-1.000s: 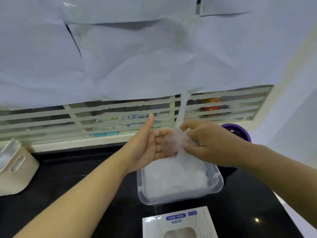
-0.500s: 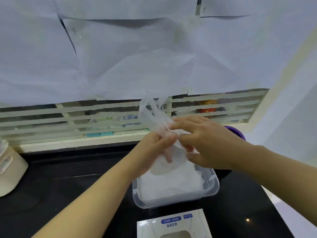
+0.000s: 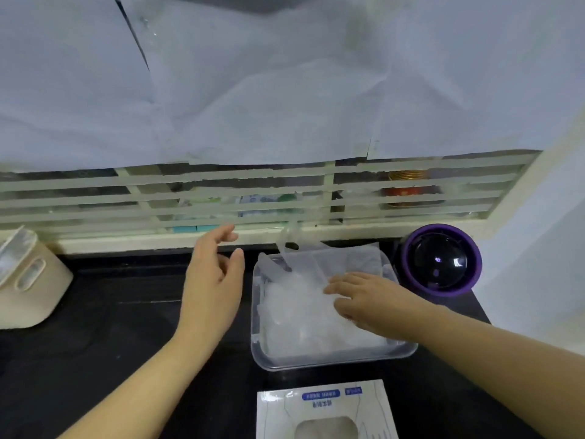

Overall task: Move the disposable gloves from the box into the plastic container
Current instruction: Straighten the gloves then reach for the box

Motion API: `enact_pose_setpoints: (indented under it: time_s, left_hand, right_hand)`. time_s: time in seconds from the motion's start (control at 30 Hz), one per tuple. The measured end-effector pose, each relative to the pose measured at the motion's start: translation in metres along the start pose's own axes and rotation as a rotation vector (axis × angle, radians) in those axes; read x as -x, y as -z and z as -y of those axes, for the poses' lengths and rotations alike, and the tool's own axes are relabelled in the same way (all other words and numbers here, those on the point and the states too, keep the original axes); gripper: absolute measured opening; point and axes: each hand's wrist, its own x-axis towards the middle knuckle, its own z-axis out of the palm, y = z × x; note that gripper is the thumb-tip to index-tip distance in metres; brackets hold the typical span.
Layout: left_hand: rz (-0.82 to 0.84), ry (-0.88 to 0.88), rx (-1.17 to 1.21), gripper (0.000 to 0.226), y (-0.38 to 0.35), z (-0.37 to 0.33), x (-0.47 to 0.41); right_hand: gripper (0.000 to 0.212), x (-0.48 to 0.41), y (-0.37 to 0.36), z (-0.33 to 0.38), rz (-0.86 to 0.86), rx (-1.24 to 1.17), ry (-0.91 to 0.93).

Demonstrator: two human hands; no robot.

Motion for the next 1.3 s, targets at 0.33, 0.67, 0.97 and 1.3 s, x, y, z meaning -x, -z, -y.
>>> enact_pose_setpoints:
  time_s: [0.33,0.67,0.97,1.3]
  left_hand:
    - [1.145,-0.188,-0.920,0.049,-0.090,0.013,-0.022]
    - [1.339,0.012,-0.859,0.046,-0.100,0.022,-0.027]
    - [1.134,-0.116,-0.980,0.062,-0.114,0.032,-0.027]
    - [1.309,0.081,-1.220,0.113,-0.134,0.061,-0.017]
  right_hand:
    - [0.016,-0.011,-0.011,0.001,0.393,-0.171,-0.097]
    - [0.062,-0.042,-0.001,-0.003,0.403,-0.468,-0.419]
    - [0.109,-0.048,-0.031,0.005,0.631,-0.376,-0.433]
    - [0.110,-0.038,-0.055,0.012,0.674,-0.373,-0.623]
